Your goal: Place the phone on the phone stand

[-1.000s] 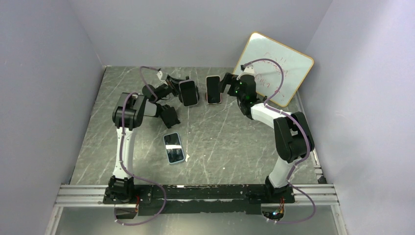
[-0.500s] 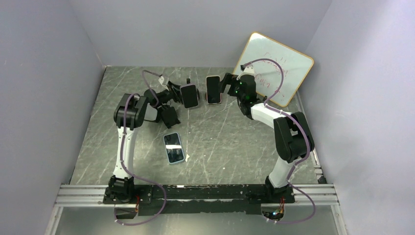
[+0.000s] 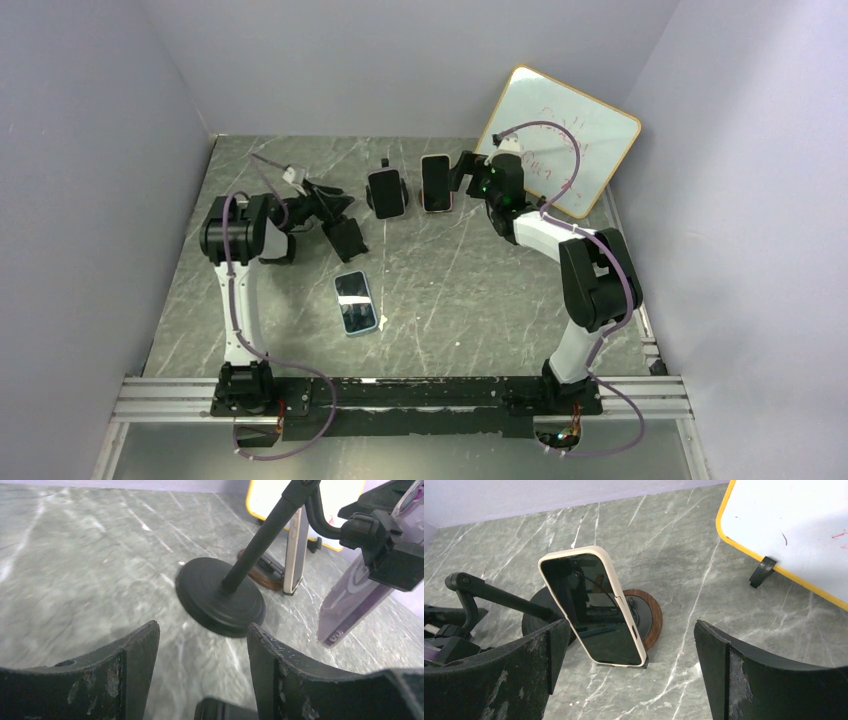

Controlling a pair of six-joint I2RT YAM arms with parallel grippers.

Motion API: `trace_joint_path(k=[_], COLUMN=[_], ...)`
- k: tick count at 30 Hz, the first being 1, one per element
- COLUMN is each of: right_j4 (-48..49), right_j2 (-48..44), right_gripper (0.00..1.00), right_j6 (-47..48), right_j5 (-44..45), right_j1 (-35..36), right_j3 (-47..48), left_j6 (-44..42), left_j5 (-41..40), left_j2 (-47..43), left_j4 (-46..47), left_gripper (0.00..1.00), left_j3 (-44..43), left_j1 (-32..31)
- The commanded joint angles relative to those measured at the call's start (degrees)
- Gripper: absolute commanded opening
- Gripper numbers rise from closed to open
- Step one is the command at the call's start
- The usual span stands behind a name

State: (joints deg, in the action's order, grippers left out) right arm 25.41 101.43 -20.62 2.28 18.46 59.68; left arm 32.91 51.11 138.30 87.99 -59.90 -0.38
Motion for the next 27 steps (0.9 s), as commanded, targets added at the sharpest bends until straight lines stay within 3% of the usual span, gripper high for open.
trace_joint_path(k=[1, 6, 14, 17, 22, 27], right_j4=[2.03, 2.69, 4.79, 5.42, 5.15, 5.4], right_j2=[1.18, 1.96, 4.16, 5.35, 4.39, 2.24], right_gripper=[1.0, 1.0, 1.0, 1.0, 1.0, 1.0], right_j6=[-0.4, -0.75, -2.72, -3.37, -2.09, -1.36], right_j5=[-0.65, -1.42, -4.5, -5.42, -4.7, -3.56], right_j1=[-0.44, -0.44, -0.35, -0.02, 0.57, 0.54], right_j3=[-0.58, -0.79, -0.5, -0.36, -0.83, -1.94], left_j6=[-4.4, -1.51, -3.21, -4.99, -17.79, -24.27], left_j5=[-3.16, -0.42, 6.7, 6.53, 1.64, -2.41], left_j2=[-6.56, -10.28, -24.56, -30.19, -35.82, -39.93], left_j4=[17.03, 16.87, 16.15, 9.57, -7.46, -18.61], left_gripper=[0.69, 0.66, 0.66, 0.67, 0.65, 0.66], left_j3=[5.76, 9.11, 25.09, 27.5, 28.42, 28.36], left_j1=[3.47, 7.33, 8.82, 8.05, 1.49, -1.13])
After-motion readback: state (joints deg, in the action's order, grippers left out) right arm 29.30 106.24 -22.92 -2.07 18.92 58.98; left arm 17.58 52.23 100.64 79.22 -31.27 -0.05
